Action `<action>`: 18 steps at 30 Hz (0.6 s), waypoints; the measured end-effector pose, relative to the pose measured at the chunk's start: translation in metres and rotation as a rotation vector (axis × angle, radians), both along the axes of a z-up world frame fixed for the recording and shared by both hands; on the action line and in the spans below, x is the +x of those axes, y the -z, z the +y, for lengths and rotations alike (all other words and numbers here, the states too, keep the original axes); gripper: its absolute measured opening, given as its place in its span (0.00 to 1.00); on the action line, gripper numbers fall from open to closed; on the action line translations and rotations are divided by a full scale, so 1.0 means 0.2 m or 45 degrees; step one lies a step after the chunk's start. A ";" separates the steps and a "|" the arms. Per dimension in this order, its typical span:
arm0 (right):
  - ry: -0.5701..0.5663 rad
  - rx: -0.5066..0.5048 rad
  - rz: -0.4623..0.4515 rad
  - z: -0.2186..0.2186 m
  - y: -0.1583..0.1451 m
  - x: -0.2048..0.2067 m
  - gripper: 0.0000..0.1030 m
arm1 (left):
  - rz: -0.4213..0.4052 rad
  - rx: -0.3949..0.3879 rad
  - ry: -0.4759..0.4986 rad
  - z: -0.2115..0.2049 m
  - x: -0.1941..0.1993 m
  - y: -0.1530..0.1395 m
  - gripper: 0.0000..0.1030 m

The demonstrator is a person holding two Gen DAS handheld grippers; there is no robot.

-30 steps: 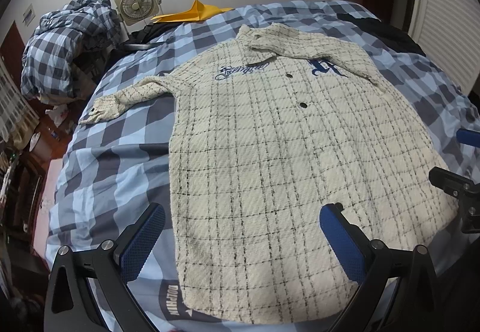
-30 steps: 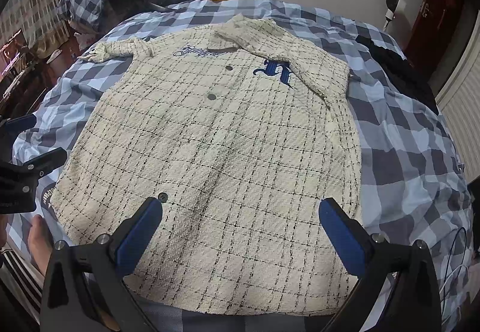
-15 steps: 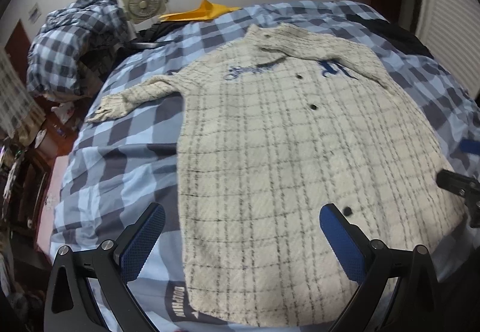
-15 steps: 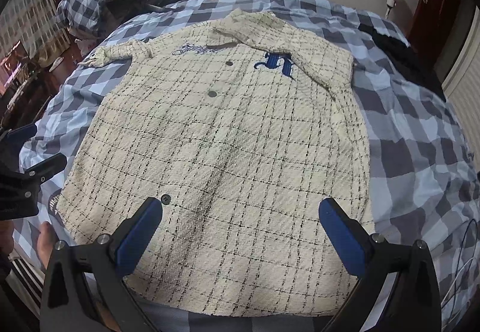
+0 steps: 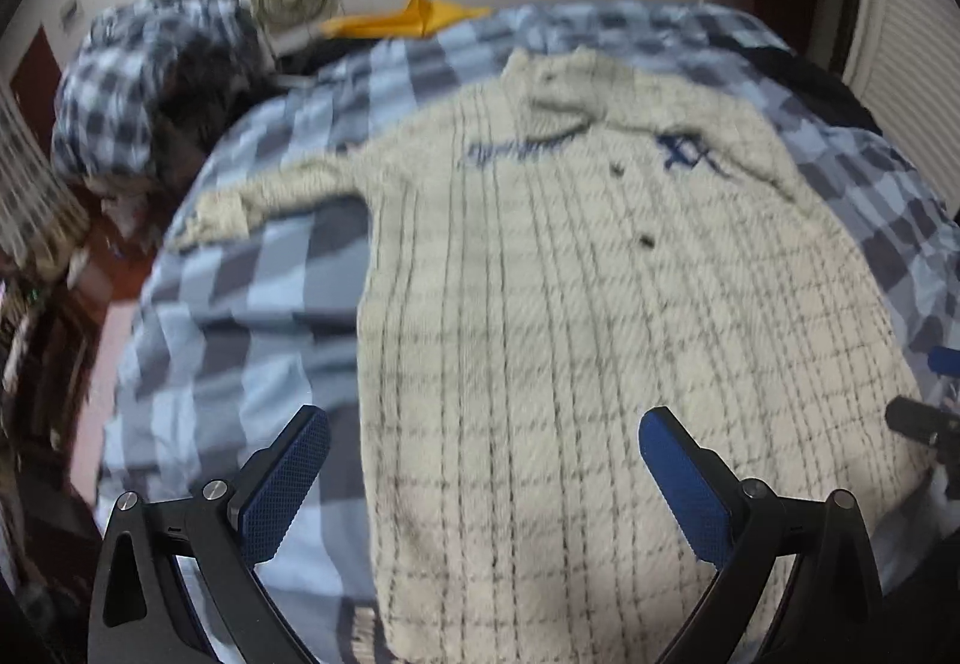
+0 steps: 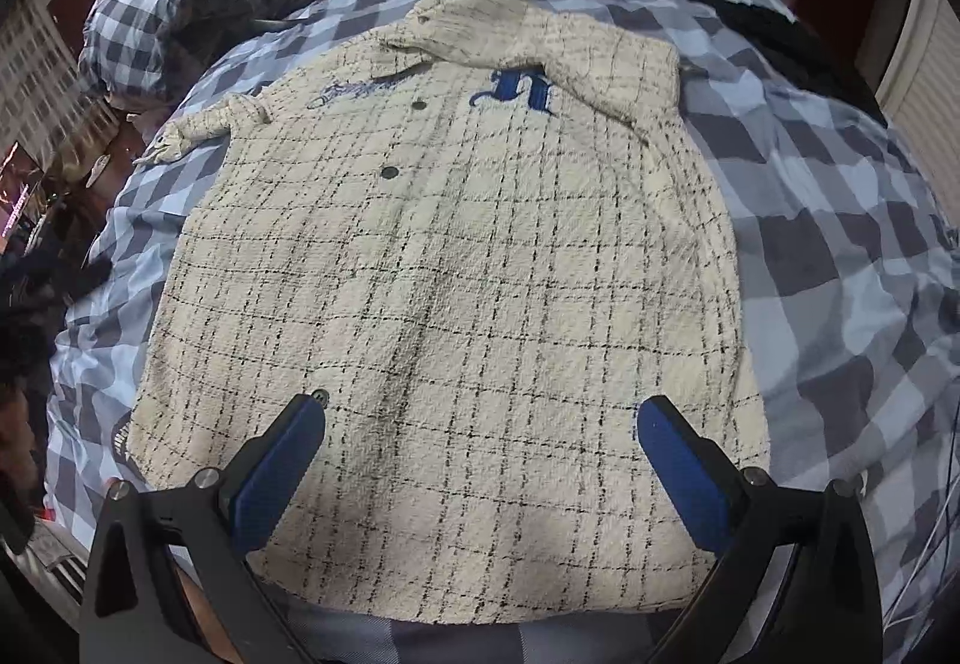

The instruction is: Fold small clothes

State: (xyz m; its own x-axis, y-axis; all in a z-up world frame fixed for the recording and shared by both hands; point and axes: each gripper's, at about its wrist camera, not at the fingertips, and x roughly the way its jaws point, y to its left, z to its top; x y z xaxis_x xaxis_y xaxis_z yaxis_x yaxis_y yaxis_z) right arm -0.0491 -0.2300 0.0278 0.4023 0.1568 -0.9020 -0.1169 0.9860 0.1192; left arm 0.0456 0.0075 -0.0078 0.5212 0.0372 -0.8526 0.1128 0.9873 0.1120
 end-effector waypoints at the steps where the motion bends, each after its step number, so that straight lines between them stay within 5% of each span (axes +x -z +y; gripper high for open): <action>1: -0.007 0.012 0.027 0.01 0.00 0.03 0.99 | 0.017 -0.015 -0.001 0.01 0.01 0.01 1.00; 6: -0.087 0.019 0.105 0.14 0.00 0.31 0.99 | 0.057 -0.105 -0.052 0.07 0.05 0.03 1.00; 12: -0.100 0.088 0.174 0.47 -0.01 0.93 0.99 | 0.056 -0.163 -0.175 0.20 0.11 0.02 1.00; 18: 0.003 -0.001 0.199 0.79 0.14 1.52 0.99 | 0.052 -0.219 -0.274 0.30 0.16 0.04 1.00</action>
